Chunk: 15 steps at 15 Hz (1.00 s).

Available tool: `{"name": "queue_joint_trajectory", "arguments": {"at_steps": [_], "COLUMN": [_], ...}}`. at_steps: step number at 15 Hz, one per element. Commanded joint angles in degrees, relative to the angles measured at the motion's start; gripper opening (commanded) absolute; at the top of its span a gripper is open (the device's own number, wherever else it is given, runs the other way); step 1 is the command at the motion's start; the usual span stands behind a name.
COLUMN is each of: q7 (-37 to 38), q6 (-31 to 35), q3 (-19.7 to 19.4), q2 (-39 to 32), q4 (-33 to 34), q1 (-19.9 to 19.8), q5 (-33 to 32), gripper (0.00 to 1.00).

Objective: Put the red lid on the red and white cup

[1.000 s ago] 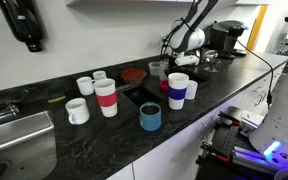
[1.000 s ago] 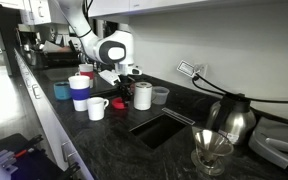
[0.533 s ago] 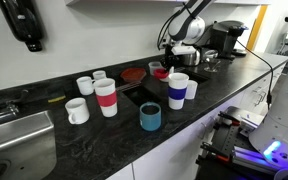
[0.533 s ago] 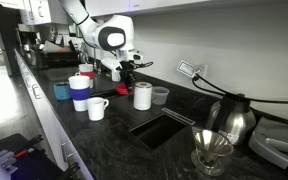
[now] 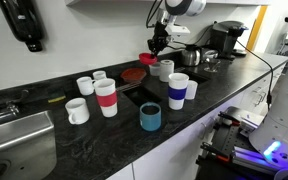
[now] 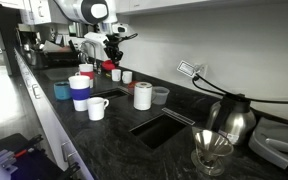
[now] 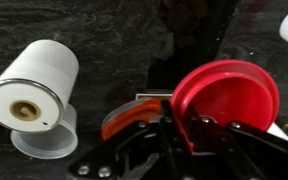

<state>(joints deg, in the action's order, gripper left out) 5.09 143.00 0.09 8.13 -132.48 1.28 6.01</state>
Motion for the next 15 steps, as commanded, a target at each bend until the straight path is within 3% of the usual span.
{"name": "queue_joint_trajectory", "arguments": {"at_steps": [1,5,6,14,15], "q7": [-4.3,-7.3,-3.5,-5.4,-5.4], "q6": [-3.8,-7.7,-5.1,-6.3,-6.3], "q3": [2.0,4.0,4.9,4.6,4.6], "q2": [2.2,2.1,2.8,2.6,2.5], "q4": [1.6,3.9,2.4,2.9,2.9], "q1": [3.3,7.8,7.0,7.5,7.5], "q5": [3.4,8.6,6.0,7.1,7.1], "gripper": [0.04,0.04,0.15,0.15,0.04]}}
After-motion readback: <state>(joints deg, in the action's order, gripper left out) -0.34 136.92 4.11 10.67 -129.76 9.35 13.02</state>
